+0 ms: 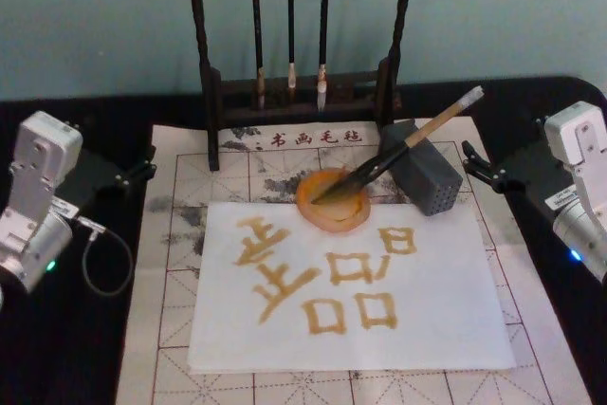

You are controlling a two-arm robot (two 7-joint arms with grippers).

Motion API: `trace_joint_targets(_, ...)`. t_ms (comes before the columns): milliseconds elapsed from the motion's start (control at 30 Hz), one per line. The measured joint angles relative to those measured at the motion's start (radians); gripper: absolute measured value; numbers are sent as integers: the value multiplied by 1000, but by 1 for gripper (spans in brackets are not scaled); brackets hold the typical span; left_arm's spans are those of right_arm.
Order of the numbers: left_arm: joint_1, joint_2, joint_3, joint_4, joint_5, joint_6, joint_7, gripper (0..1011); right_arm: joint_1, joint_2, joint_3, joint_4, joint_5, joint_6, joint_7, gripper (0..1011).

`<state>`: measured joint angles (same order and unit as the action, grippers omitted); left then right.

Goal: Pick up the brush from the inkstone, write on the paper, then place the brush back to its original position.

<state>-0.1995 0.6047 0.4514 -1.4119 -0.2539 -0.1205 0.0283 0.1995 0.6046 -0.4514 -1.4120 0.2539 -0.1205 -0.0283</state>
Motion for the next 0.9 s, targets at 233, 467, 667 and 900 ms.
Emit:
trace_joint_targets(233,0,0,0,0,0,0,0,1001,0,0,0,0,0,0,0,1002)
trace_joint_targets(467,0,0,0,0,0,0,0,1001,0,0,0,0,0,0,0,1002)
trace_joint_targets(667,0,0,0,0,0,0,0,1001,0,0,0,0,0,0,0,1002)
trace_joint_targets(900,0,0,0,0,0,0,0,1001,0,0,0,0,0,0,0,1002)
